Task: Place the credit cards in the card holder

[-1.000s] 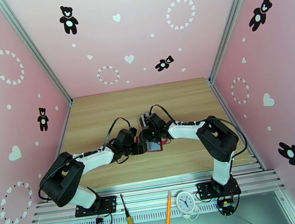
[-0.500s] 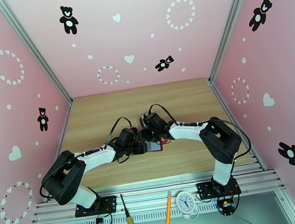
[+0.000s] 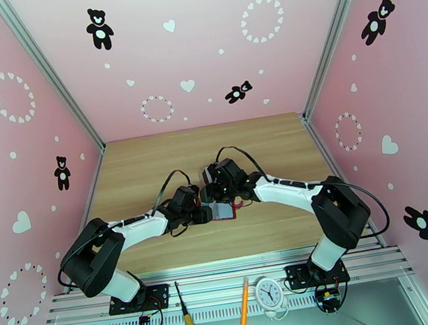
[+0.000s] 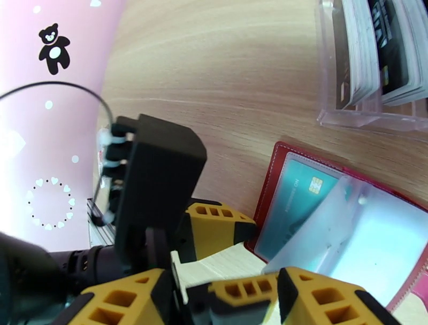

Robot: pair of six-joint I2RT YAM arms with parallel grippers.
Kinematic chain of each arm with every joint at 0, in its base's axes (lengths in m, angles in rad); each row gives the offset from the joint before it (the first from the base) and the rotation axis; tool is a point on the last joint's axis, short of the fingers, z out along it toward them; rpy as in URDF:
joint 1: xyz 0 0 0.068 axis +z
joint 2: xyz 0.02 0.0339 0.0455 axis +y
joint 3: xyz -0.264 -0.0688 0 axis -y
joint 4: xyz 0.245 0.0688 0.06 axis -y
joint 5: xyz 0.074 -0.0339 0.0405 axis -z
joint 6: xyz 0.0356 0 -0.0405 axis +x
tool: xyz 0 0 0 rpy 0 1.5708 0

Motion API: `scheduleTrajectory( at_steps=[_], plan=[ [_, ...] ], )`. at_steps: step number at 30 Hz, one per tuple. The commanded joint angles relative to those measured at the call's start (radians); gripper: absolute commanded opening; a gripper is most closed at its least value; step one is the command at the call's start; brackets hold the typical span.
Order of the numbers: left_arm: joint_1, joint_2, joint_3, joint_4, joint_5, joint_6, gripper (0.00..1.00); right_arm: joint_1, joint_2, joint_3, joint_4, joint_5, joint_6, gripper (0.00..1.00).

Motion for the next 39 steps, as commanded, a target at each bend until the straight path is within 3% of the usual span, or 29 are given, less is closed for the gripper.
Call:
scheduleTrajectory(
  at_steps=[1, 11, 27, 34, 39],
  plan=[
    [0.002, 0.03, -0.042, -0.113, -0.069, -0.002, 0.57, -0.01, -0.057, -0.027, -0.043, 0.007, -0.018, 0.59],
    [0.003, -0.061, 0.002, -0.203, -0.123, 0.034, 0.52, -0.023, -0.086, -0.079, -0.035, 0.007, -0.024, 0.59],
    [0.004, -0.13, 0.088, -0.299, -0.185, 0.096, 0.58, -0.024, -0.085, -0.109, -0.002, -0.011, -0.015, 0.59],
    [0.011, -0.115, 0.146, -0.403, -0.318, 0.108, 0.58, -0.023, -0.093, -0.111, -0.005, -0.013, -0.017, 0.59],
    [0.032, -0.057, 0.158, -0.395, -0.298, 0.113, 0.56, -0.024, -0.076, -0.112, 0.001, -0.012, -0.028, 0.59]
  ],
)
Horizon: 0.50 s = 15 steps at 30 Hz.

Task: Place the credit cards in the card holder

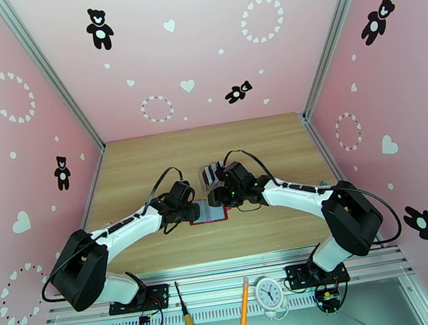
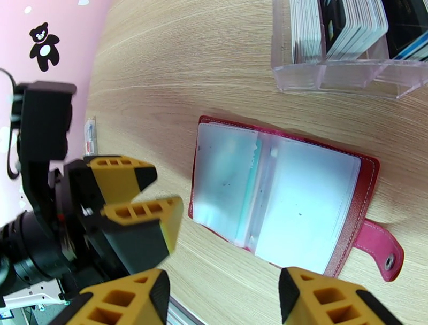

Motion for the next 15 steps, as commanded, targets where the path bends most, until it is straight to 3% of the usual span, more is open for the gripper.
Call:
scheduleTrajectory(
  at_steps=[1, 6, 15],
  plan=[
    [0.012, 0.044, 0.022, -0.016, -0.009, 0.019, 0.55, -0.005, -0.01, -0.013, 0.016, -0.007, -0.011, 0.59],
    [0.019, 0.098, 0.032, 0.018, 0.001, 0.021, 0.53, -0.014, 0.033, -0.018, 0.025, -0.003, -0.013, 0.58],
    [0.024, 0.164, 0.031, 0.039, 0.029, 0.035, 0.41, -0.046, 0.083, -0.081, 0.066, 0.002, -0.006, 0.55]
  ],
)
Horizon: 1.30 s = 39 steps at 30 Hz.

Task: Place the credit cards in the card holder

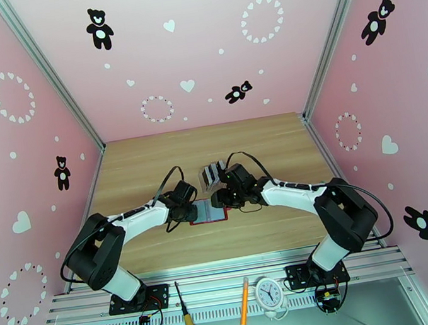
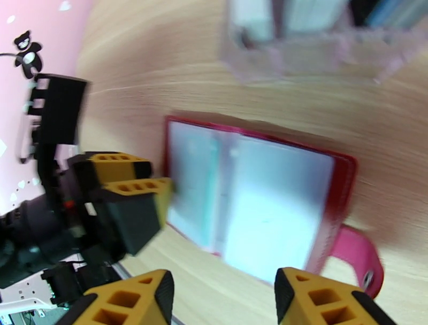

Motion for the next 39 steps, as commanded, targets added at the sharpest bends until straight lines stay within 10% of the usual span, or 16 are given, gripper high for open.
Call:
scheduleTrajectory(
  at_steps=[1, 26, 39],
  plan=[
    [0.005, 0.026, 0.009, 0.008, 0.028, 0.019, 0.4, -0.006, 0.033, -0.035, 0.031, 0.001, 0.001, 0.55],
    [0.003, -0.046, 0.012, -0.009, 0.055, 0.017, 0.49, -0.02, -0.097, -0.105, 0.021, -0.024, 0.007, 0.55],
    [0.039, -0.021, 0.221, -0.038, 0.042, -0.032, 0.6, -0.019, -0.245, 0.117, -0.352, 0.195, -0.111, 0.6]
  ],
)
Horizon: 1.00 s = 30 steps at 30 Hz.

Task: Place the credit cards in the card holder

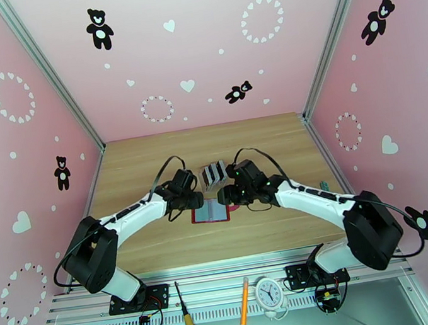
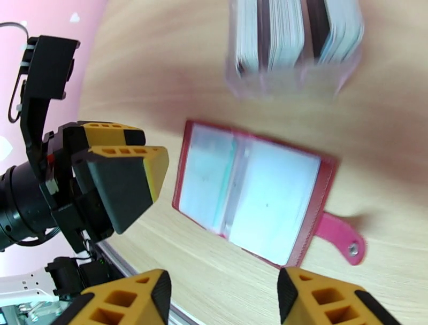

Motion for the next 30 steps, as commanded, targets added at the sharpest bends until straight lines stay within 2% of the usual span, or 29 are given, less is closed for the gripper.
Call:
scheduleTrajectory(
  at_steps=[1, 2, 4, 7, 12, 17, 20, 23, 30],
  plan=[
    [0.024, 0.015, 0.06, 0.008, 0.004, -0.032, 0.6, -0.002, -0.033, 0.081, -0.165, 0.111, -0.062, 0.61],
    [0.032, 0.024, 0.069, 0.02, 0.011, -0.039, 0.61, -0.002, -0.032, 0.1, -0.188, 0.128, -0.073, 0.62],
    [0.053, 0.042, 0.094, 0.051, 0.032, -0.054, 0.62, -0.002, -0.023, 0.15, -0.233, 0.167, -0.099, 0.73],
    [0.085, 0.072, 0.115, 0.1, 0.07, -0.081, 0.63, -0.002, 0.001, 0.213, -0.281, 0.217, -0.13, 0.81],
    [0.145, 0.155, 0.127, 0.218, 0.18, -0.13, 0.62, -0.003, 0.086, 0.329, -0.357, 0.308, -0.183, 0.85],
    [0.182, 0.22, 0.109, 0.336, 0.282, -0.166, 0.61, -0.01, 0.183, 0.434, -0.412, 0.391, -0.217, 0.84],
    [0.189, 0.252, 0.083, 0.401, 0.307, -0.183, 0.61, -0.019, 0.239, 0.485, -0.437, 0.428, -0.23, 0.78],
    [0.194, 0.275, 0.06, 0.461, 0.351, -0.204, 0.6, -0.033, 0.278, 0.514, -0.439, 0.425, -0.238, 0.71],
    [0.195, 0.332, 0.057, 0.498, 0.393, -0.218, 0.6, -0.062, 0.378, 0.589, -0.45, 0.406, -0.261, 0.69]
  ],
)
